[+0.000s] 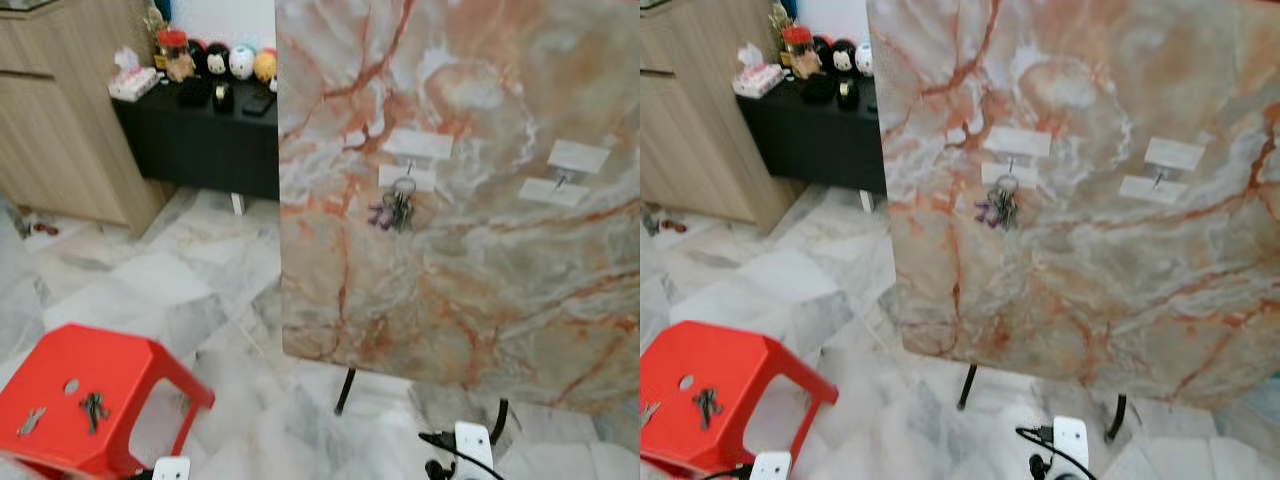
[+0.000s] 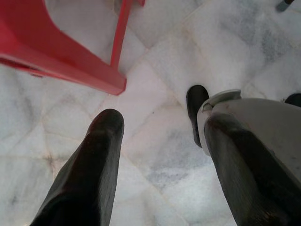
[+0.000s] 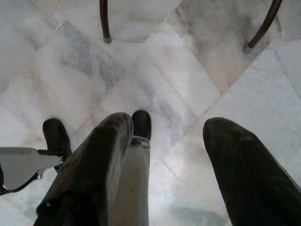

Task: Hang keys on a hook

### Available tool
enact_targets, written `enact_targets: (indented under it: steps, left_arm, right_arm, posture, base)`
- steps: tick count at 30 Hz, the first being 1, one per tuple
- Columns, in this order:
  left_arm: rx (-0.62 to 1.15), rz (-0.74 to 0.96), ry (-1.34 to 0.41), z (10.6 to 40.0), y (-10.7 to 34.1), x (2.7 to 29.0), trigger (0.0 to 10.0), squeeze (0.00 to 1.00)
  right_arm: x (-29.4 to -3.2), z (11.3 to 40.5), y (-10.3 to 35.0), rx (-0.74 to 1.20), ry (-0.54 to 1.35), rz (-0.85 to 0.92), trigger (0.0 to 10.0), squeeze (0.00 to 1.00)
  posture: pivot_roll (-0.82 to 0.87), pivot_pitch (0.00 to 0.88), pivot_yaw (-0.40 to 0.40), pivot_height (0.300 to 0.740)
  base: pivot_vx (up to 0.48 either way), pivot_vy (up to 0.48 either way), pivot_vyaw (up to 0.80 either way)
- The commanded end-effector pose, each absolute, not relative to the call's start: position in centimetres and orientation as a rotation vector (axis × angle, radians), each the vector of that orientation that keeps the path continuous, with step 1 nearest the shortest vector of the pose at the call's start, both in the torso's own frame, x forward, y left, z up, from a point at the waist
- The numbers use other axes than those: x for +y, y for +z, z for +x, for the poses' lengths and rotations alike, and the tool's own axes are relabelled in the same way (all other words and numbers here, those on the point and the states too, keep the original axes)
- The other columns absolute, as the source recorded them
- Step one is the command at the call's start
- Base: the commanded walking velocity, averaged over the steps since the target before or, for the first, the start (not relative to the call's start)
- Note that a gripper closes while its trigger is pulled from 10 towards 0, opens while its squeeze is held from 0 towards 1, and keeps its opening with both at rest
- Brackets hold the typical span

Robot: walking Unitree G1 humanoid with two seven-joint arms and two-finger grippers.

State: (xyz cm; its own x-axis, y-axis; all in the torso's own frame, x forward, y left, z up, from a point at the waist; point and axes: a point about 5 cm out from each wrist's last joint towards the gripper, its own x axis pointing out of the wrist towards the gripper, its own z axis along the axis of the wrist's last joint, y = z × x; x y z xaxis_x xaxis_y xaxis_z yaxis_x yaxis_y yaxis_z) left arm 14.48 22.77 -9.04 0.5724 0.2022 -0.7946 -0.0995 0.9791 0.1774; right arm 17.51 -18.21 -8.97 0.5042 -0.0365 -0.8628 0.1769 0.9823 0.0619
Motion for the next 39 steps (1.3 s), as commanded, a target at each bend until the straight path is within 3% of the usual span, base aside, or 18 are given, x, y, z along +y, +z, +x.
enact_targets:
  steps: [1, 30, 39]
  left_arm:
    - [0.97, 0.101, 0.186, 13.8, -9.3, 22.7, 10.0, 0.0]
    - [0.988, 0.096, 0.193, 12.9, -9.6, 22.7, 10.0, 0.0]
    - [0.992, 0.081, 0.206, 13.1, -9.6, 22.7, 10.0, 0.0]
  right_arm:
    - [-18.5, 17.2, -9.1, 1.044, -0.142, 0.148, 10.0, 0.0]
    - [-18.5, 17.4, -9.0, 1.041, -0.144, 0.149, 10.0, 0.0]
    - [-18.5, 17.4, -9.0, 1.04, -0.143, 0.149, 10.0, 0.0]
  posture:
    - [0.07, 0.033, -0.068, 0.737]
    - [0.07, 0.035, -0.072, 0.737]
    - [0.08, 0.035, -0.071, 0.737]
  base:
    - [-0.259, 0.0, 0.0]
    - [-0.258, 0.0, 0.0]
    - [0.0, 0.027, 0.0]
